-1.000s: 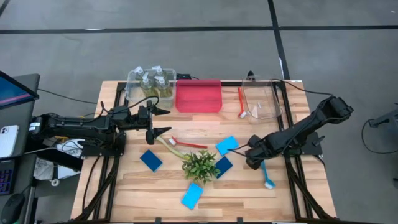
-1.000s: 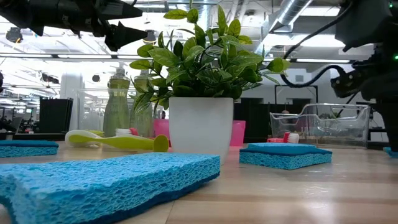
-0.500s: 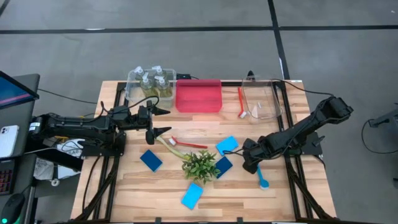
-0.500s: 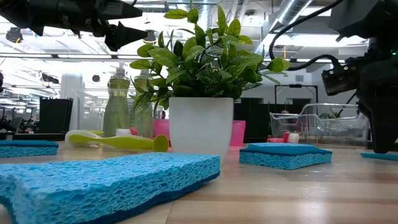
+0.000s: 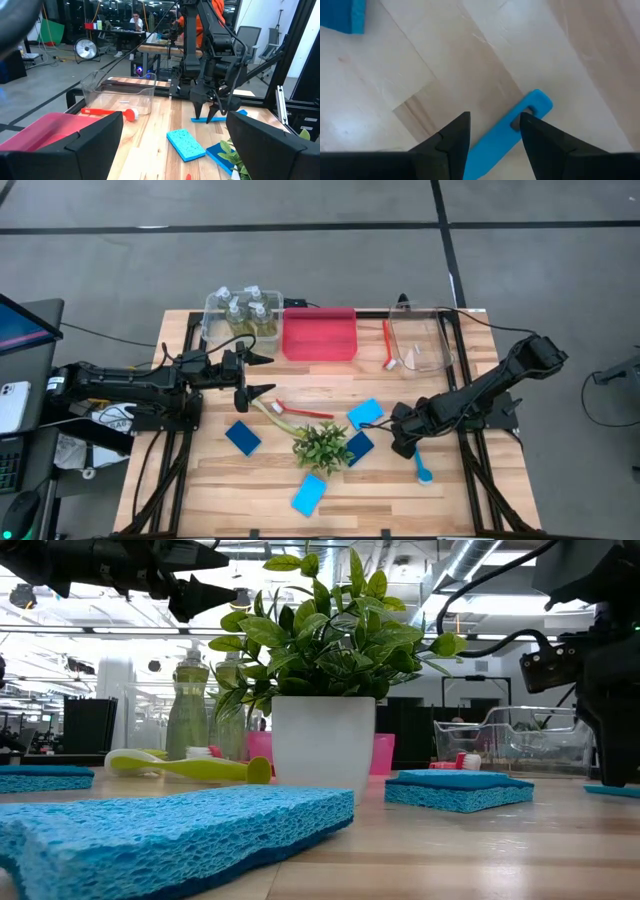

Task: Pick & Place Kitchen Sink Supplies
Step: Put the blue dish brush into the red bin

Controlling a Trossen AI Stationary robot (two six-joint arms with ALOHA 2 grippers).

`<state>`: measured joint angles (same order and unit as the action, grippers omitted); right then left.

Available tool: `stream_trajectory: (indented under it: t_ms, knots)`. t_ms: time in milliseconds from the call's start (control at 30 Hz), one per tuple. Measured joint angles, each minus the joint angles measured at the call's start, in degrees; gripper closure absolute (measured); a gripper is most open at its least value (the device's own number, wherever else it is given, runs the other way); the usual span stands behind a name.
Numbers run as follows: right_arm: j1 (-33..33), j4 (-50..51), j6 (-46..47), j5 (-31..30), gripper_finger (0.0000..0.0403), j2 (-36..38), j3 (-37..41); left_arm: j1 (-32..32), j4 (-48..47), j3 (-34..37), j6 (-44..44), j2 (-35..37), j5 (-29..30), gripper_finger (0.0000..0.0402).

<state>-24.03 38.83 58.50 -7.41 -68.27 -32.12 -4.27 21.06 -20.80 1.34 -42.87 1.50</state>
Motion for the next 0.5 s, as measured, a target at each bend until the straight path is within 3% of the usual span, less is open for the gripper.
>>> stream_trajectory:
  t_ms: [267,500]
  knots:
    - [1.70,1.59,-0.01,-1.54,0.0245,-1.40,2.12,0.00,0.00,0.00,0.00,0.00,0.00,0.0045]
    - [3.32,0.24,-0.13,-0.06,0.0314,-5.31,4.68,-0.02,0.01,0.00,0.00,0.02,0.00,0.0045]
